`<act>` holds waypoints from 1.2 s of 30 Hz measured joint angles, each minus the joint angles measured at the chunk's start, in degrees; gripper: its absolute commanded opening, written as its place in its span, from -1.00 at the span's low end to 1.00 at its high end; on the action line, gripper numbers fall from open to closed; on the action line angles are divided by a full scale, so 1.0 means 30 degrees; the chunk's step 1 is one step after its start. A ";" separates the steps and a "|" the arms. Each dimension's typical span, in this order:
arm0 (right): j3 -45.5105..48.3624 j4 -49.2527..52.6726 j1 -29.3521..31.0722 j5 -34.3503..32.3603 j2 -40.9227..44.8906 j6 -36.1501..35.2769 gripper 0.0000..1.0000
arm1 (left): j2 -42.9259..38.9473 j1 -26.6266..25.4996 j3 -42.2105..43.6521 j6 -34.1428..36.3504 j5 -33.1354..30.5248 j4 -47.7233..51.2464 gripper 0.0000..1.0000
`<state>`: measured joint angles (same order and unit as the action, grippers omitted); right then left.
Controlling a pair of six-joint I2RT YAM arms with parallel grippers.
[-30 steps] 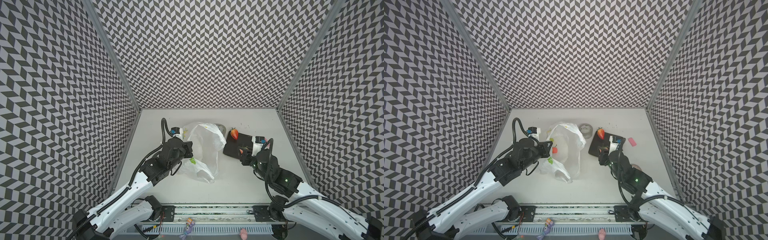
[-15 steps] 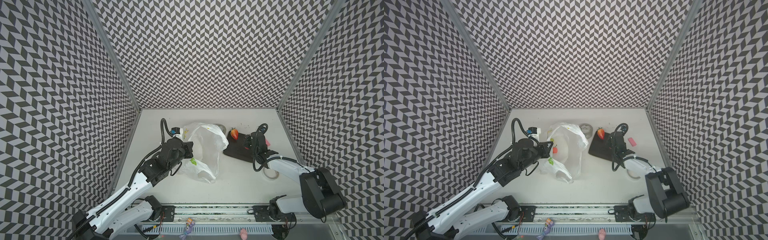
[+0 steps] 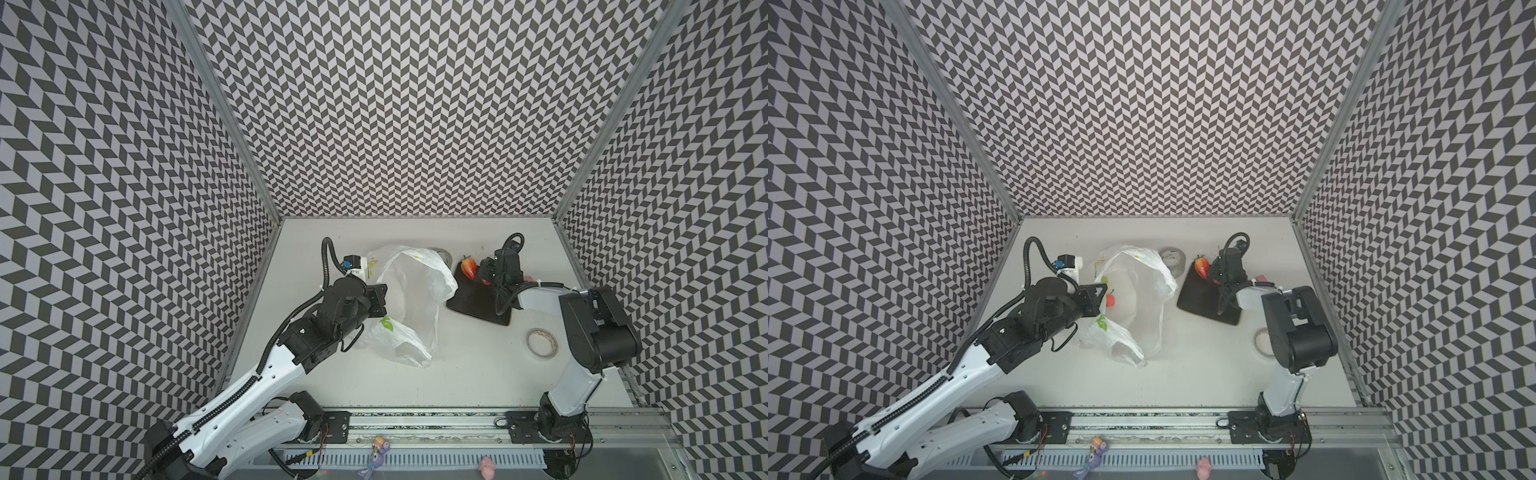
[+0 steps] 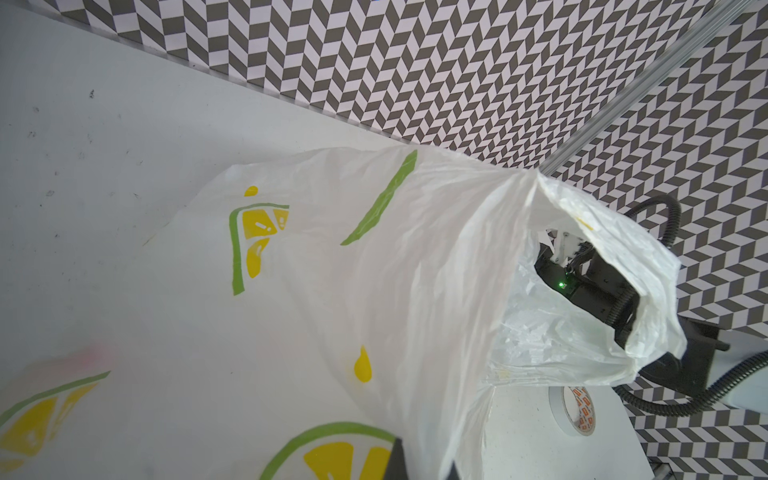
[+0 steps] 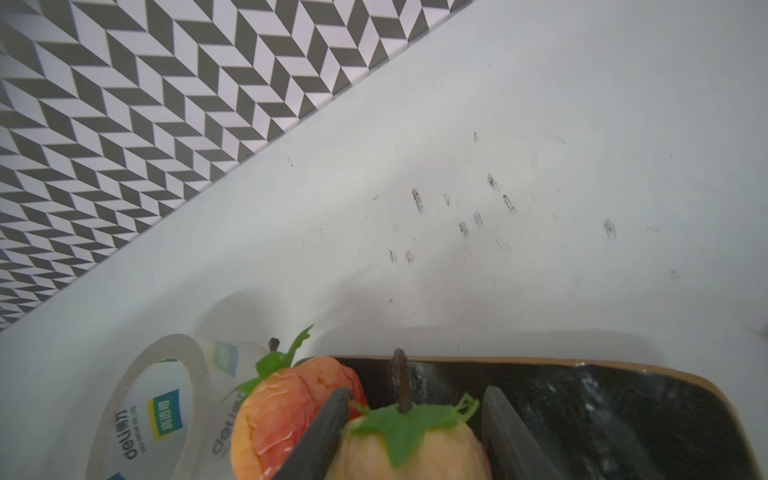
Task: Take the fake fruits out of the plastic bag
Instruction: 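Lower the peach onto the black pad beside the strawberry and open the right gripper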
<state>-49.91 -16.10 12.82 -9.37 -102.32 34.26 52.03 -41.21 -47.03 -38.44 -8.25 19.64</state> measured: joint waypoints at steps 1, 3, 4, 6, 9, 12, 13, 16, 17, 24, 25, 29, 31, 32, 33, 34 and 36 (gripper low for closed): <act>-0.0073 -0.0007 0.0000 0.0044 -0.0226 0.0022 -0.35 | 0.0000 -0.0007 0.0000 0.0000 0.0000 0.0000 -1.00; -0.0219 -0.0022 0.0000 0.0095 -0.0670 0.0087 -0.26 | 0.0000 0.0000 0.0000 0.0007 0.0000 0.0000 -1.00; -0.0248 -0.0015 0.0000 0.0095 -0.0809 0.0109 -0.21 | -0.0007 0.0000 0.0000 0.0007 0.0000 0.0000 -1.00; -0.0255 0.0000 0.0000 0.0102 -0.0991 0.0160 -0.07 | -0.0029 0.0000 0.0000 0.0015 0.0007 0.0000 -1.00; -0.0262 0.0022 0.0000 0.0095 -0.1049 0.0248 0.16 | -0.0087 -0.0007 0.0000 0.0066 0.0015 -0.0007 -1.00; -0.0306 0.0044 0.0000 0.0066 -0.1049 0.0328 0.29 | -0.0095 0.0000 0.0000 0.0095 0.0073 -0.0058 -1.00; -0.0313 0.0051 -0.0007 0.0073 -0.1049 0.0342 0.33 | -0.0095 0.0000 0.0000 0.0117 0.0087 -0.0080 -1.00; -0.0313 0.0080 -0.0080 0.0080 -0.1005 0.0408 0.42 | -0.0095 0.0000 0.0000 0.0182 0.0146 -0.0138 -1.00; -0.0299 0.0117 -0.0095 0.0087 -0.0954 0.0415 0.45 | -0.0095 0.0000 0.0000 0.0219 0.0153 -0.0146 -1.00; 0.0641 0.0503 -0.0393 0.0401 0.1282 0.0452 0.87 | -0.0095 0.0000 0.0015 0.0495 0.0160 -0.0270 -1.00; 0.0889 0.0539 -0.0474 0.0495 0.1829 0.0444 0.88 | -0.0095 0.0000 0.0036 0.0503 0.0153 -0.0313 -1.00; 0.1945 0.1013 -0.0750 0.0765 0.4328 0.0423 0.89 | -0.0095 0.0000 0.0109 0.0510 0.0153 -0.0466 -1.00; 0.2375 0.1574 -0.0838 0.0867 0.5683 0.0291 0.89 | -0.0095 0.0000 0.0109 0.0510 0.0160 -0.0583 -1.00; 0.2550 0.1953 -0.0838 0.0933 0.6470 0.0219 0.89 | -0.0095 0.0000 0.0109 0.0510 0.0160 -0.0641 -1.00; 0.2637 0.2310 -0.0845 0.0976 0.7162 0.0095 0.88 | -0.0087 0.0000 0.0109 0.0517 0.0168 -0.0678 -1.00; 0.2681 0.2783 -0.0874 0.1064 0.7919 -0.0080 0.86 | -0.0087 0.0000 0.0109 0.0525 0.0182 -0.0699 -1.00; 0.2710 0.3519 -0.0874 0.1472 0.9428 -0.0561 0.77 | -0.0087 0.0000 0.0124 0.0546 0.0211 -0.0714 -1.00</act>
<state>-41.78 -5.54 10.20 -4.95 -74.04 32.58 51.77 -41.21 -46.65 -36.80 -7.62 17.50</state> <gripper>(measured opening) 0.921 0.047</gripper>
